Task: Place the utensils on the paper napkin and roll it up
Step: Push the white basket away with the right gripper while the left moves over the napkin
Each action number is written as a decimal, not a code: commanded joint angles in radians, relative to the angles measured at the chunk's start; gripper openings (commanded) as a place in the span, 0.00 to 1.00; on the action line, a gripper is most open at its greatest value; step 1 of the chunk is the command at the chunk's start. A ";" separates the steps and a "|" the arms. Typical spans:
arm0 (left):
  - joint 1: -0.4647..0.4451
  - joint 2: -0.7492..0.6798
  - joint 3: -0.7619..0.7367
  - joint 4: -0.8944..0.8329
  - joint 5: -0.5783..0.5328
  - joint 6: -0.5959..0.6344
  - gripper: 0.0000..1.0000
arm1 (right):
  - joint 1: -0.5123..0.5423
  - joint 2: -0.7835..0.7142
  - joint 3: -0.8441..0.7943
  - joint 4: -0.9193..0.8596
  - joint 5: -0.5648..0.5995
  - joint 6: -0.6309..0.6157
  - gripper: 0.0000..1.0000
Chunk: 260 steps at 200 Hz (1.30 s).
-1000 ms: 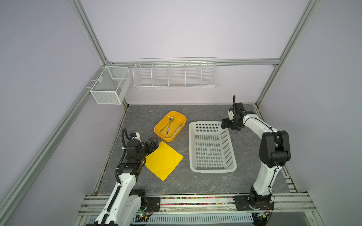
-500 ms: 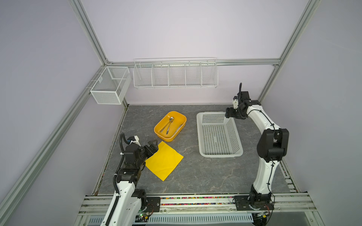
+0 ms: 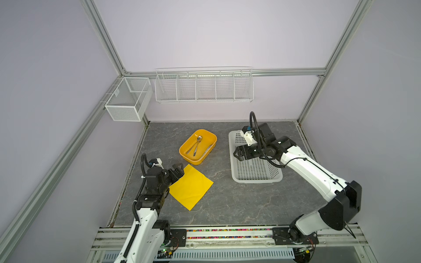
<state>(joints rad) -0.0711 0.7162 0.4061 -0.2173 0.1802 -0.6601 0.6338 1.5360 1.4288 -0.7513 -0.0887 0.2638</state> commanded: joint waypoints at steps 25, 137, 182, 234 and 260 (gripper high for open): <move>0.002 0.004 0.017 -0.033 -0.018 0.025 0.99 | 0.162 0.101 0.002 -0.085 0.201 0.080 0.88; 0.002 0.032 0.030 -0.027 -0.006 0.024 0.99 | 0.111 0.228 -0.051 -0.141 0.476 0.013 0.89; 0.001 0.068 0.030 -0.023 0.017 0.002 0.99 | -0.061 0.259 -0.082 -0.014 0.381 -0.023 0.89; 0.001 0.065 0.041 -0.048 0.040 -0.007 0.99 | -0.246 0.392 0.017 0.054 0.306 0.005 0.93; 0.002 0.060 0.041 -0.060 0.053 -0.006 0.99 | -0.321 0.460 0.079 0.063 0.284 0.013 0.93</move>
<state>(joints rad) -0.0711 0.7864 0.4141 -0.2535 0.2138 -0.6548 0.3725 1.9522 1.4548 -0.7208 0.2356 0.2607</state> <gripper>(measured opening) 0.992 0.925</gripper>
